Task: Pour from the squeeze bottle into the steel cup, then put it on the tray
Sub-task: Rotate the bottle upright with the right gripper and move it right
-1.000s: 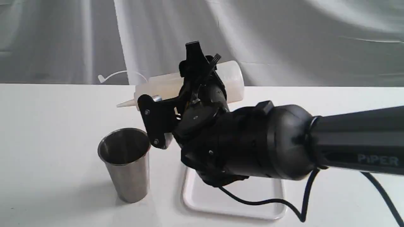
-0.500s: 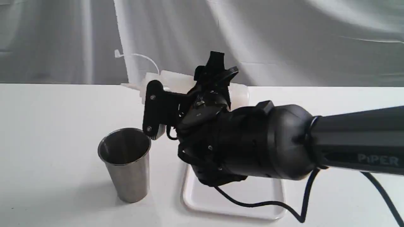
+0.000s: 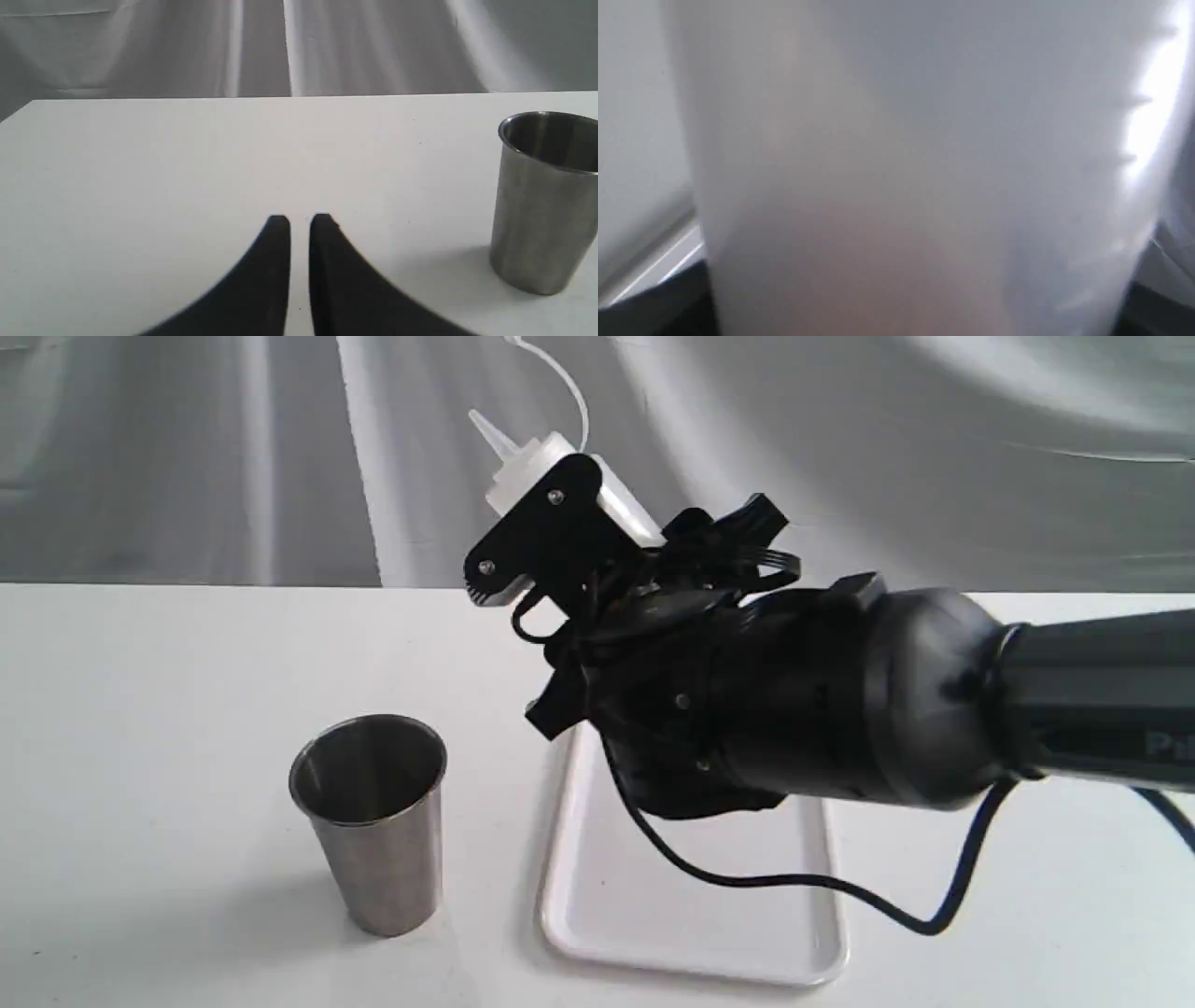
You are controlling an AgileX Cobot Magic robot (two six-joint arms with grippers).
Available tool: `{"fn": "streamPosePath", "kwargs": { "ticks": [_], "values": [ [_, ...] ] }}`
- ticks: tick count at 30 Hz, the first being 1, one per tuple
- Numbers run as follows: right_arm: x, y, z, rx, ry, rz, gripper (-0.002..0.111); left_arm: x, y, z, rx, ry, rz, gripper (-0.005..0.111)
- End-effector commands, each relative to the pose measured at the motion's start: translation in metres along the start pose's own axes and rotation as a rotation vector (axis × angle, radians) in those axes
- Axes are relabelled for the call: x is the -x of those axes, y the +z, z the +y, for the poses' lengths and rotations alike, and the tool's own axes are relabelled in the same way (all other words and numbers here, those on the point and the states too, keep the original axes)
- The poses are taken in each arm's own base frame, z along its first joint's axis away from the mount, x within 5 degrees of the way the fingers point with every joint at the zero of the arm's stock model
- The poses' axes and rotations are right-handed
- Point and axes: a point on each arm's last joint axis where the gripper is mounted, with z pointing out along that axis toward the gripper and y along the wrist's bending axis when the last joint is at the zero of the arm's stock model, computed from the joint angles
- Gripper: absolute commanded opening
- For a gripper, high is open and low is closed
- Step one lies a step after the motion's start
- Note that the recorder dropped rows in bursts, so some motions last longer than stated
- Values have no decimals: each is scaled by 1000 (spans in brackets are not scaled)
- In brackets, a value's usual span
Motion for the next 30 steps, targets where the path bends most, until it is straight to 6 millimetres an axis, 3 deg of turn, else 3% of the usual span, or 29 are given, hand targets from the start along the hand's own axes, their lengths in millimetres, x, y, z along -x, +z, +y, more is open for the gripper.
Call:
{"fn": "streamPosePath", "kwargs": {
  "ticks": [1, 7, 16, 26, 30],
  "values": [
    [9, -3, -17, 31, 55, -57, 11, -1, 0, 0, -8, -2, -5, 8],
    [12, -2, -31, 140, 163, -79, 11, -1, 0, 0, -8, -2, -5, 8],
    [-3, 2, -46, 139, 309, 21, 11, -1, 0, 0, -8, 0, -5, 8],
    [-20, 2, -42, 165, 357, 96, 11, -1, 0, 0, -8, -3, -5, 8],
    [-17, 0, -36, 257, 387, 54, 11, -1, 0, 0, -8, -3, -5, 8]
  ]
}}
